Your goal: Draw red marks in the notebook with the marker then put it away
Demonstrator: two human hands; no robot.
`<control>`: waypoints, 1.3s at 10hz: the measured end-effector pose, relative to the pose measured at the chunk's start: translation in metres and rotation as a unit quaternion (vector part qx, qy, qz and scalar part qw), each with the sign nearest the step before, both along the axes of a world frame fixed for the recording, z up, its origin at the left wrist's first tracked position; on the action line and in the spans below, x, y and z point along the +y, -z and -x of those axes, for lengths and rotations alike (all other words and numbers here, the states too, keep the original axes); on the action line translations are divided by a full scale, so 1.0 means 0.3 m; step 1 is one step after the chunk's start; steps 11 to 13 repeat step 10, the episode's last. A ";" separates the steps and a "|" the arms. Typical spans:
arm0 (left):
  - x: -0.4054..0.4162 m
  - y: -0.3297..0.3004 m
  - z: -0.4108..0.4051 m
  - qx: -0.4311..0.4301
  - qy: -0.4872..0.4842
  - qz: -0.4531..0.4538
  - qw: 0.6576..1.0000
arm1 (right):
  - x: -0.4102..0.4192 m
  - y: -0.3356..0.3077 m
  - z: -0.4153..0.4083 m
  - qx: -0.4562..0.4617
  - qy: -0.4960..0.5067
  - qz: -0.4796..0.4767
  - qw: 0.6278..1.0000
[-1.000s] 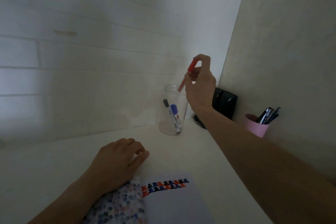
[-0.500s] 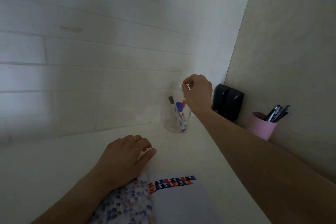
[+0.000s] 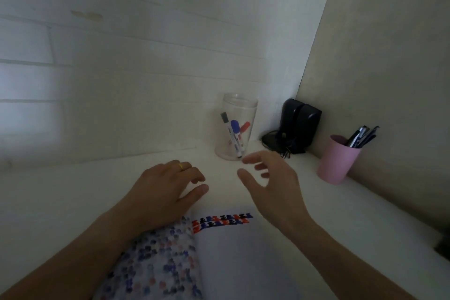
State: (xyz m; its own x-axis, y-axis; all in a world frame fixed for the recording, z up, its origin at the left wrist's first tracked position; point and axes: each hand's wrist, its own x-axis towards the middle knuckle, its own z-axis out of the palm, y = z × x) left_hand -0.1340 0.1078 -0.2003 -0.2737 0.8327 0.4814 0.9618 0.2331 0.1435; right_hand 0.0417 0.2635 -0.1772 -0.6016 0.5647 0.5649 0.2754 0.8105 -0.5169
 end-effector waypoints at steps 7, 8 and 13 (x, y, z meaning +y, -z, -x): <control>-0.012 0.010 -0.012 -0.086 0.042 0.154 0.983 | 0.000 0.147 -0.080 -0.147 -0.007 -0.014 0.989; -0.012 0.008 -0.012 -0.085 0.039 0.158 0.983 | -0.020 0.073 -0.085 -0.071 -0.013 -0.008 0.997; -0.008 0.002 -0.009 -0.078 0.045 0.159 0.983 | -0.135 -0.186 -0.182 0.204 -0.132 0.082 0.967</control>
